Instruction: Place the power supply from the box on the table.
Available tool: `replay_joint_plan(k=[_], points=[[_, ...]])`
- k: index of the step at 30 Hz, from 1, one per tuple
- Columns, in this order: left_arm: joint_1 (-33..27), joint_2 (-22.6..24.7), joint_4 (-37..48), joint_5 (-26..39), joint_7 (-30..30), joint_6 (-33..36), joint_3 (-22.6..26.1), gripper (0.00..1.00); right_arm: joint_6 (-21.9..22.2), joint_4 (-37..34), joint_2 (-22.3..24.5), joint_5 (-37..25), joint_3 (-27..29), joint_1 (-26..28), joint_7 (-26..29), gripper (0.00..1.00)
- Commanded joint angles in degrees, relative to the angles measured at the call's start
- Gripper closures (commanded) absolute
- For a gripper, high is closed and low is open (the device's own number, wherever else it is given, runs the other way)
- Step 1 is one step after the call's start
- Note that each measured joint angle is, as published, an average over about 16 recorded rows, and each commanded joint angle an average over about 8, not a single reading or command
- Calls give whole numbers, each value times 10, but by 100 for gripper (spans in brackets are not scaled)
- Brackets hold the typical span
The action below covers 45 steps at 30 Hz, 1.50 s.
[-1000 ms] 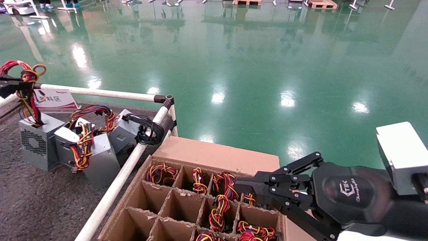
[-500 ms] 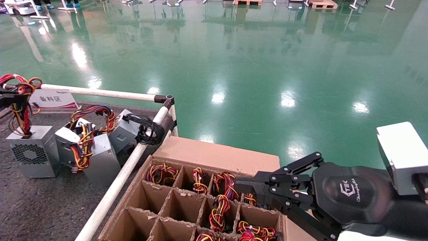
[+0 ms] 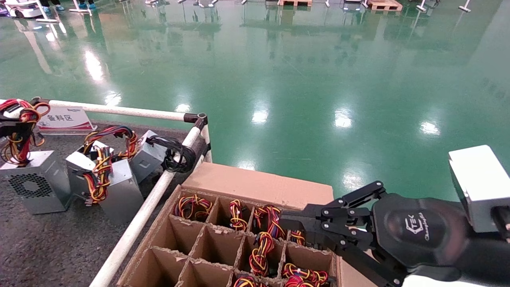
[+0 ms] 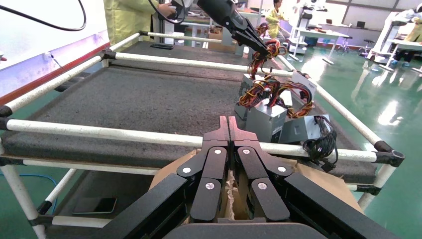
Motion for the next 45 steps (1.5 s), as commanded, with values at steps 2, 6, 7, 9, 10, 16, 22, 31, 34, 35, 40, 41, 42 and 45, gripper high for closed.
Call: replay_joint_plan(k=[2, 6, 7, 9, 10, 16, 22, 31, 34, 35, 40, 41, 42, 45], points=[[1, -1, 3, -2, 0, 1, -1, 0, 0, 0, 0, 0, 0, 0, 0, 100], [4, -3, 6, -5, -1, 3, -2, 0, 0, 0, 0, 0, 0, 0, 0, 100], [5, -4, 7, -6, -1, 4, -2, 0, 0, 0, 0, 0, 0, 0, 0, 100], [7, -5, 8, -7, -2, 4, -2, 0, 0, 0, 0, 0, 0, 0, 0, 100], [7, -5, 8, -7, -2, 5, -2, 0, 0, 0, 0, 0, 0, 0, 0, 100], [7, -10, 7, -5, -9, 8, 3, 0, 0, 0, 0, 0, 0, 0, 0, 100], [-2, -14, -3, 2, -24, 13, 13, 0, 0, 0, 0, 0, 0, 0, 0, 100], [-22, -14, -24, -9, -33, 21, 8, 0, 0, 0, 0, 0, 0, 0, 0, 100], [-28, -12, -32, -24, -32, 26, 3, 0, 0, 0, 0, 0, 0, 0, 0, 100], [-29, -12, -35, -31, -32, 28, 2, 0, 0, 0, 0, 0, 0, 0, 0, 100], [-30, -13, -53, -74, -32, 44, -6, 0, 0, 0, 0, 0, 0, 0, 0, 100], [-28, -13, -57, -84, -32, 47, -8, 0, 0, 0, 0, 0, 0, 0, 0, 100], [-26, -14, -61, -95, -31, 50, -11, 0, 0, 0, 0, 0, 0, 0, 0, 100], [-15, -15, -71, -130, -30, 57, -18, 0, 0, 0, 0, 0, 0, 0, 0, 100]])
